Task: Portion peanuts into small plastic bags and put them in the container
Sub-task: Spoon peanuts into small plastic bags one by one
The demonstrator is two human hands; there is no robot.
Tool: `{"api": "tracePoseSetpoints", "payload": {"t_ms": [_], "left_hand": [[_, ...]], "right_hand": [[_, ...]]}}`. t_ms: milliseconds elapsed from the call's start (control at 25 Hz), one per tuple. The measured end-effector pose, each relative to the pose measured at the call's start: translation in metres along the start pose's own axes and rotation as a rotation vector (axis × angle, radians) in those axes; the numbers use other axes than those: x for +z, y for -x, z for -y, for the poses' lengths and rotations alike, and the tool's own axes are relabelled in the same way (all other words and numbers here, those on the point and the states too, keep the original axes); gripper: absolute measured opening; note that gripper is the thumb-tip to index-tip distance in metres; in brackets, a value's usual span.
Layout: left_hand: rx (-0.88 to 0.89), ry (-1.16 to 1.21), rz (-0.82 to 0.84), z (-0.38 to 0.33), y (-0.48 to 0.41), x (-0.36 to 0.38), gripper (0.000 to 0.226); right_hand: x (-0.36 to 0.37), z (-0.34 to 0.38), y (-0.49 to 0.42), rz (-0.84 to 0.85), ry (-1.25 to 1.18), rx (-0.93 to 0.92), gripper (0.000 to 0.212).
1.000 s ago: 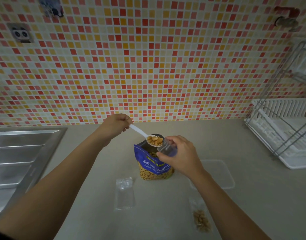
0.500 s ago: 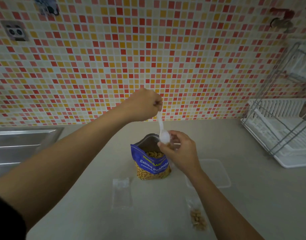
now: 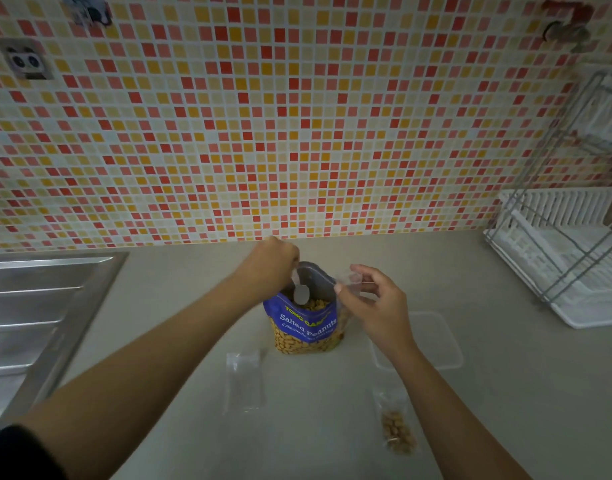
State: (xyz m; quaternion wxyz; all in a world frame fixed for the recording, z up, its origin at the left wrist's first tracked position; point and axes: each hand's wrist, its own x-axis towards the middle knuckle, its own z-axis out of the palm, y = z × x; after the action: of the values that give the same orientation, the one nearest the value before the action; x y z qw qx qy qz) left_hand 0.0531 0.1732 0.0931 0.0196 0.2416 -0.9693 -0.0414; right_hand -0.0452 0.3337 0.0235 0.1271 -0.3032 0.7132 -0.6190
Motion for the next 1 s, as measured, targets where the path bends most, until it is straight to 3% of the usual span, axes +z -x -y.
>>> {"api": "tracePoseSetpoints", "payload": {"t_ms": [200, 480, 680, 1000], "left_hand": [[-0.047, -0.079, 0.143, -0.034, -0.01, 0.029, 0.026], [-0.362, 0.314, 0.024, -0.02, -0.017, 0.035, 0.024], [-0.373, 0.44, 0.021, -0.009, -0.016, 0.033, 0.022], [-0.488, 0.842, 0.002, 0.018, -0.004, 0.02, 0.016]], "right_hand": [[0.0, -0.003, 0.002, 0.015, -0.025, 0.013, 0.048], [-0.009, -0.001, -0.003, 0.0, -0.052, 0.002, 0.04], [-0.011, -0.001, -0.004, -0.017, -0.045, -0.011, 0.04], [-0.014, 0.005, -0.003, 0.013, 0.031, -0.038, 0.041]]}}
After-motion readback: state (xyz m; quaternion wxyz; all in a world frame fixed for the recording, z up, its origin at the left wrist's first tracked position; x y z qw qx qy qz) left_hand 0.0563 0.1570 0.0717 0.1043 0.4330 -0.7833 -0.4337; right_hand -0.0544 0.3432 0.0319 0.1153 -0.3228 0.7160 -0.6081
